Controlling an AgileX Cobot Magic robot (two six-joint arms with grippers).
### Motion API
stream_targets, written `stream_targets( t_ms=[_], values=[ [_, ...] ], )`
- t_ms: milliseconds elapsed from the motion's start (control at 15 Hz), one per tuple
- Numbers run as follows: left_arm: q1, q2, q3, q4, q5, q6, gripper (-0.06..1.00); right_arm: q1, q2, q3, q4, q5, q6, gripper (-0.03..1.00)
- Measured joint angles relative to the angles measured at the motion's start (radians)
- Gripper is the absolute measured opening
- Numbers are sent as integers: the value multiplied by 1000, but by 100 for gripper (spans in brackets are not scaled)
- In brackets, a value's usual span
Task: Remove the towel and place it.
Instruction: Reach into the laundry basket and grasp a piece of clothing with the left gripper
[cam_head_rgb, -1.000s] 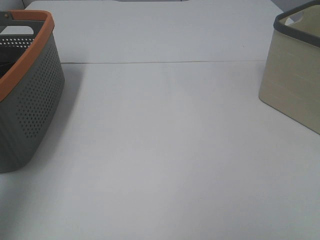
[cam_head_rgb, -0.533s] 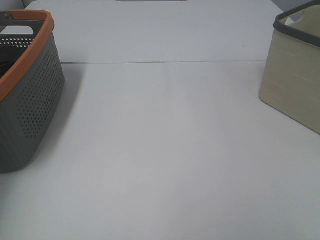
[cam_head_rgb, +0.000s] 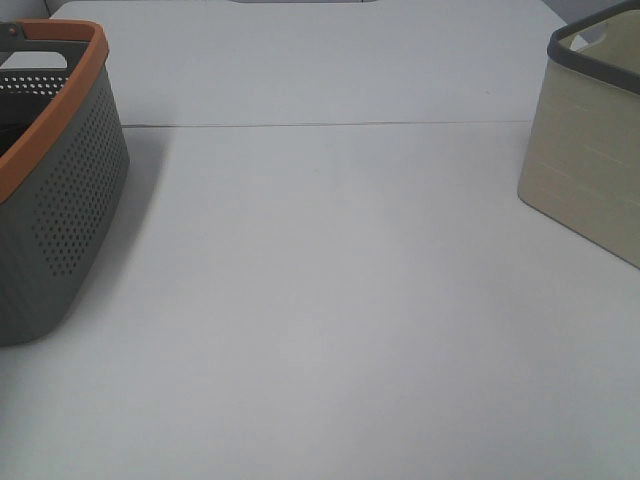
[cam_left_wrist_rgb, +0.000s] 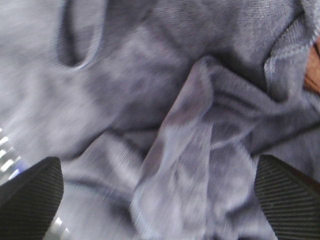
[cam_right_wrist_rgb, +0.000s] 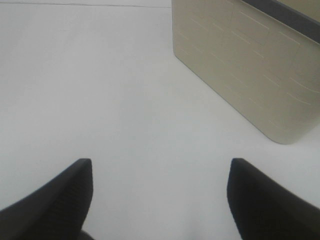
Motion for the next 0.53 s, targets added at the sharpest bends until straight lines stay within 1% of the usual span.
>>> stream_targets(
  t_ms=[133, 267, 400, 533],
  values=[
    [-14, 21, 0, -8, -33, 5, 98, 0, 0, 0, 0, 0, 0, 67],
    [-19, 40, -2, -11, -45, 19, 93, 0, 0, 0, 0, 0, 0, 67],
    [-20, 55, -2, -11, -46, 40, 83, 0, 0, 0, 0, 0, 0, 67],
    [-23, 58, -2, -11, -44, 42, 70, 0, 0, 0, 0, 0, 0, 67]
  ],
)
